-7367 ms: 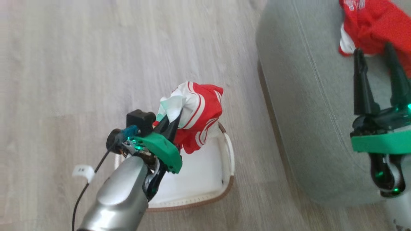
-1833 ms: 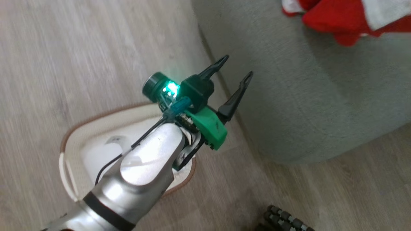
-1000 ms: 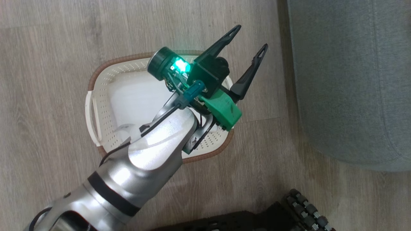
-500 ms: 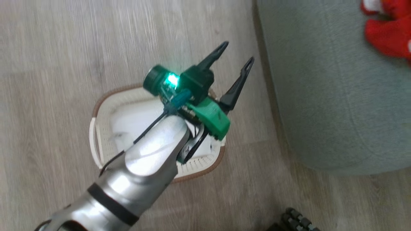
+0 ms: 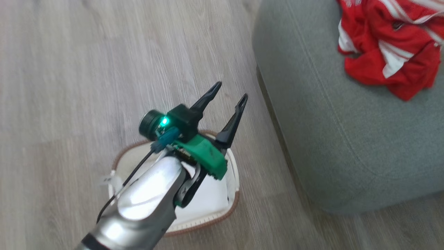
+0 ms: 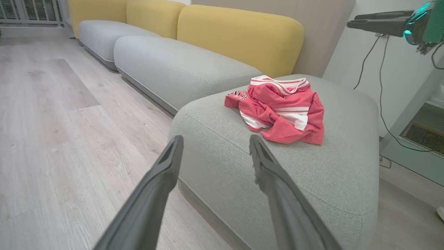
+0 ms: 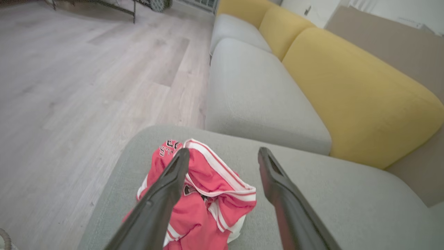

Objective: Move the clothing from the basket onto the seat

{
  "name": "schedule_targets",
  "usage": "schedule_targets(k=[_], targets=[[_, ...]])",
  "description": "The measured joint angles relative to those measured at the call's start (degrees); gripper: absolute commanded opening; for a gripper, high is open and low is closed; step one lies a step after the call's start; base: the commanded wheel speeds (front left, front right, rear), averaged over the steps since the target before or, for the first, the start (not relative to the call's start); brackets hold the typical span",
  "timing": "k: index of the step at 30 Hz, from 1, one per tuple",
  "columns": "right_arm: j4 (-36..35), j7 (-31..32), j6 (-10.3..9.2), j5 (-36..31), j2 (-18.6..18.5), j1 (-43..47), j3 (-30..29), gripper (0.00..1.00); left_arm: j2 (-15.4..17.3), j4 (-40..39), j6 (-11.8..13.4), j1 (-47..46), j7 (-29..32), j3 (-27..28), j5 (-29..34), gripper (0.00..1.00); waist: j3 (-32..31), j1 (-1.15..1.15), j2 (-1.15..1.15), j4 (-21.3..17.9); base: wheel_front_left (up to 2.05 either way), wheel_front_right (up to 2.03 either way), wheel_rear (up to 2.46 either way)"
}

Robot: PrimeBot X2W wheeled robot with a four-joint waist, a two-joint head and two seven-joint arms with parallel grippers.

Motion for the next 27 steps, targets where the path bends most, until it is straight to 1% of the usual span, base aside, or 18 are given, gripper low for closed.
schedule_targets(k=[3, 5, 8, 11, 14, 17, 18, 19, 20, 21, 24, 27], targets=[[-1.7, -1.2, 0.00, 1.2, -1.4, 1.2, -0.4, 1.00, 0.6, -1.2, 0.1, 1.6, 0.0, 0.7, -0.3, 1.00, -1.9, 0.00, 0.00, 0.3, 0.00, 0.00, 0.00], [-4.1, -2.3, 0.00, 2.8, -3.3, 4.3, -2.0, 1.00, 1.7, -3.0, 0.8, 3.7, 0.0, 1.5, -0.6, 1.00, -4.2, 0.00, 0.00, 1.1, 0.00, 0.00, 0.00], [-6.1, -2.8, 0.00, 3.4, -4.1, 7.7, -5.6, 1.00, 2.7, -4.8, 1.7, 5.9, 0.0, 2.4, -0.9, 1.00, -5.9, 0.00, 0.00, 2.4, 0.00, 0.00, 0.00], [-8.9, -2.9, 0.00, 2.2, -3.9, 11.2, -13.4, 1.00, 3.9, -6.7, 2.7, 8.0, 0.0, 4.0, -1.4, 1.00, -7.2, 0.00, 0.00, 3.8, 0.00, 0.00, 0.00], [-11.2, -3.0, 0.00, -1.0, -2.5, 17.0, -22.4, 1.00, 4.8, -8.2, 4.1, 10.3, 0.0, 6.1, -1.8, 1.00, -8.2, 0.00, 0.00, 5.2, 0.00, 0.00, 0.00], [-13.0, -3.0, 0.00, -4.9, 1.4, 25.8, -31.5, 1.00, 5.7, -9.4, 6.0, 12.6, 0.0, 8.6, -1.8, 1.00, -9.2, 0.00, 0.00, 6.5, 0.00, 0.00, 0.00], [-13.0, -3.0, 0.00, -4.9, 1.4, 25.8, -31.5, 1.00, 5.7, -9.4, 6.0, 12.6, 0.0, 8.6, -1.8, 1.00, -9.2, 0.00, 0.00, 6.5, 0.00, 0.00, 0.00], [-13.7, -3.0, 0.00, -6.4, 3.1, 29.2, -34.3, 1.00, 6.0, -9.8, 6.2, 13.2, 0.0, 9.4, -1.8, 1.00, -9.4, 0.00, 0.00, 7.0, 0.00, 0.00, 0.00], [-15.3, -3.0, 0.00, -9.8, 6.7, 35.6, -39.7, 1.00, 6.3, -10.7, 7.1, 14.7, 0.0, 10.8, -1.7, 1.00, -9.8, 0.00, 0.00, 7.9, 0.00, 0.00, 0.00], [-16.3, -3.0, 0.00, -11.3, 8.6, 38.7, -42.2, 1.00, 6.4, -11.0, 7.1, 15.3, 0.0, 11.4, -1.7, 1.00, -10.0, 0.00, 0.00, 8.4, 0.00, 0.00, 0.00], [-19.9, -3.0, 0.00, -15.7, 14.4, 46.9, -48.5, 1.00, 6.4, -12.2, 8.1, 17.8, 0.0, 13.5, -1.3, 1.00, -10.6, 0.00, 0.00, 9.7, 0.00, 0.00, 0.00], [-23.0, -3.0, 0.00, -19.2, 19.5, 53.0, -53.0, 1.00, 6.5, -13.1, 8.6, 20.4, 0.0, 15.7, -1.1, 1.00, -11.2, 0.00, 0.00, 10.8, 0.00, 0.00, 0.00]])
